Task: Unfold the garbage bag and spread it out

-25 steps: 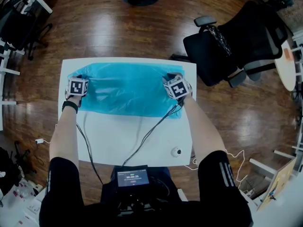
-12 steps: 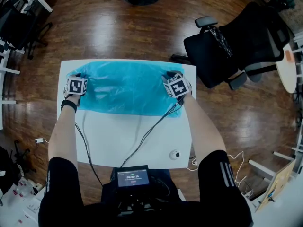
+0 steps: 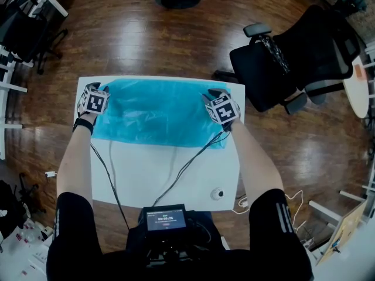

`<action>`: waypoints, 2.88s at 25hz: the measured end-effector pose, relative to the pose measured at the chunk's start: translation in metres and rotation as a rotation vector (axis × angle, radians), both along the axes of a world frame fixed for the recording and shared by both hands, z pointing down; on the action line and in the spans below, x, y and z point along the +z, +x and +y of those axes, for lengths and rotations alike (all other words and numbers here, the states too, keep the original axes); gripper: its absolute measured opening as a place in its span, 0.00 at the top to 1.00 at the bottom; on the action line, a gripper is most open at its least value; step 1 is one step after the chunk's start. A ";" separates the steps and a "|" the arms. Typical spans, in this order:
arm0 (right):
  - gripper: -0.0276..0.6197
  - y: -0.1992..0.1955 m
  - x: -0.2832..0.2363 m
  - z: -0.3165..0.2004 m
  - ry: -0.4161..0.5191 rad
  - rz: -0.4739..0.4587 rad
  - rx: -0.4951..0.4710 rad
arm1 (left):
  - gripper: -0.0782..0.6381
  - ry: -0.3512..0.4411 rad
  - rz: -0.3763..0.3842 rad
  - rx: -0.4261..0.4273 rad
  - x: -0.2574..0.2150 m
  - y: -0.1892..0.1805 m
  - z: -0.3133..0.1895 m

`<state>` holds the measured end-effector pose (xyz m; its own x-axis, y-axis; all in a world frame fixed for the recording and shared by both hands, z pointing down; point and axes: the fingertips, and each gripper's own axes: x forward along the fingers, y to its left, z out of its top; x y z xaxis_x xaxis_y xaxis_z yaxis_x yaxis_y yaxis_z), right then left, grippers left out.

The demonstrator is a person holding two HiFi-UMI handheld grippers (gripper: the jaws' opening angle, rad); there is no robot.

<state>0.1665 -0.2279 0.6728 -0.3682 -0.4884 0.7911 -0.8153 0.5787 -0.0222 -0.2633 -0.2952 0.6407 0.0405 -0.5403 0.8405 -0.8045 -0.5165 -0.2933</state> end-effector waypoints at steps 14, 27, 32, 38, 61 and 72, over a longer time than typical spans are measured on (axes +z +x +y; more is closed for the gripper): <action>0.74 -0.002 -0.006 -0.007 0.002 -0.002 -0.023 | 0.81 -0.126 -0.104 0.149 0.048 0.018 -0.002; 0.74 -0.001 0.002 -0.002 -0.006 -0.004 -0.026 | 0.60 -0.165 -0.135 0.255 0.049 0.016 0.002; 0.74 0.001 0.008 0.002 -0.024 0.005 -0.023 | 0.60 -0.204 -0.138 0.275 0.058 0.019 0.008; 0.74 0.002 0.011 0.003 -0.017 -0.002 -0.021 | 0.73 -0.198 -0.124 0.271 0.060 0.025 0.009; 0.73 0.002 0.012 0.006 -0.033 -0.003 -0.001 | 0.59 -0.093 -0.218 0.293 0.043 0.009 0.006; 0.73 0.002 0.013 0.005 -0.028 -0.015 -0.002 | 0.88 -0.120 -0.172 0.276 0.055 0.021 0.006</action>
<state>0.1688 -0.2228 0.6853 -0.3807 -0.4657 0.7989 -0.8136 0.5792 -0.0501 -0.2427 -0.2892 0.6959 0.0233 -0.4255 0.9047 -0.5740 -0.7466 -0.3363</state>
